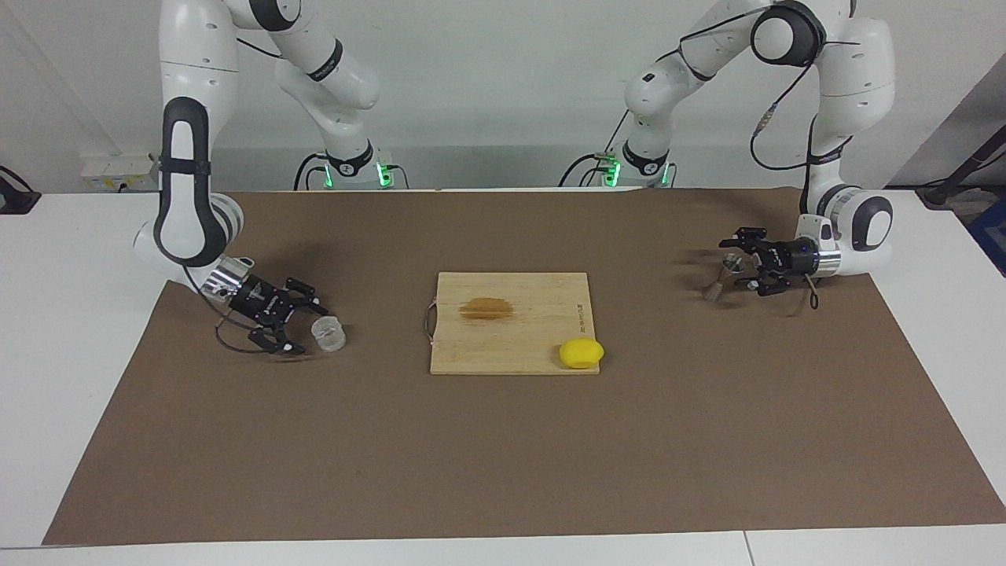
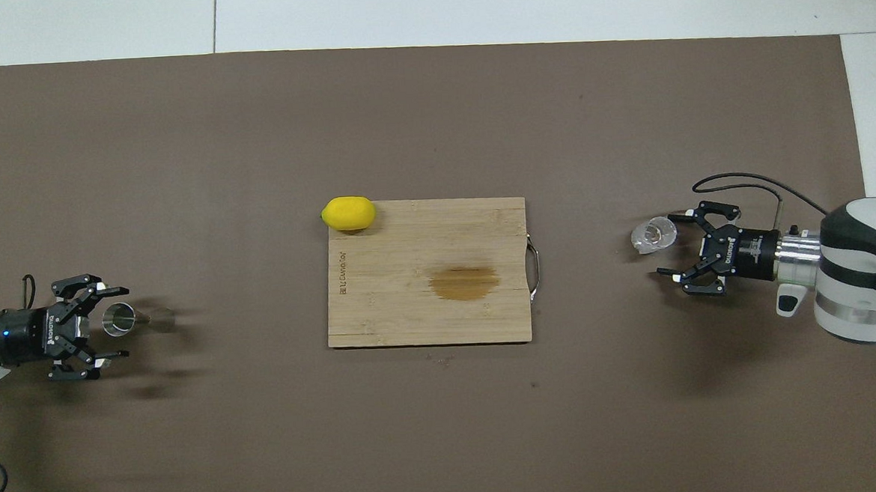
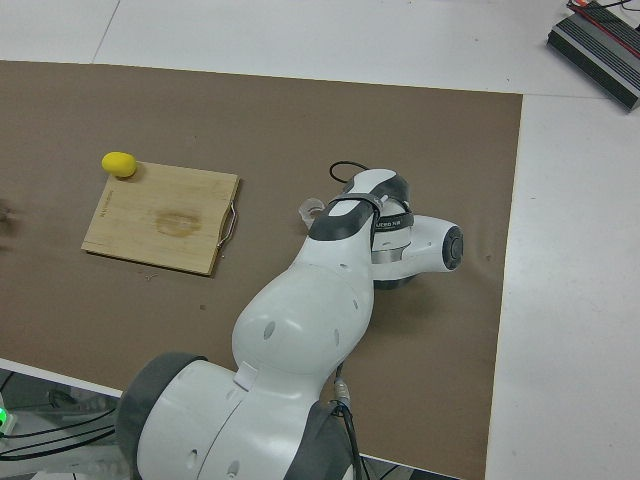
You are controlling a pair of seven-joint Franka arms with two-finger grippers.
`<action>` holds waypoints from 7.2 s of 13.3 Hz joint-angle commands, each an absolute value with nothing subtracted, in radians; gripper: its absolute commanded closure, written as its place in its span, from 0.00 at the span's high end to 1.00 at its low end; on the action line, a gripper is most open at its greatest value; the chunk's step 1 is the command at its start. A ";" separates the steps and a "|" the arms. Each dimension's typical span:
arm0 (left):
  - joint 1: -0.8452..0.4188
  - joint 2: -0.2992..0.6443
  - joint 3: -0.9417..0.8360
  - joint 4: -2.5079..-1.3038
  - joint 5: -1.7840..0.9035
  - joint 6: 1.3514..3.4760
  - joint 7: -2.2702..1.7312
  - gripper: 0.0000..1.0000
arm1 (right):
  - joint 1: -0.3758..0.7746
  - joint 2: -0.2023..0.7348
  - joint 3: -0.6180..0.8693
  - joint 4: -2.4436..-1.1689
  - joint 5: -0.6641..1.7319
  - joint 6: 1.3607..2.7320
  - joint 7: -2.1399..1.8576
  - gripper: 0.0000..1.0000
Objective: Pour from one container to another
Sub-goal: 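Close the left gripper on the metal cup and the right gripper on the glass, then carry the metal cup onto the cutting board with the left gripper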
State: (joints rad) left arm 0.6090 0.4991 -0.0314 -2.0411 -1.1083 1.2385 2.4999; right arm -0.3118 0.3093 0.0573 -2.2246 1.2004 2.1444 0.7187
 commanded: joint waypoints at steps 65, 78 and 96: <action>0.204 0.318 -0.029 -2.218 -1.442 1.420 2.437 0.00 | -0.360 0.227 0.054 -2.014 0.857 1.898 0.910 0.06; -0.294 0.196 -0.031 -2.378 -2.008 1.799 2.453 0.00 | -0.356 0.218 0.055 -2.016 0.859 1.899 0.948 0.05; -0.540 0.271 -0.049 -2.278 -2.413 2.036 2.783 0.00 | -0.351 0.215 0.054 -2.016 0.858 1.899 0.951 0.05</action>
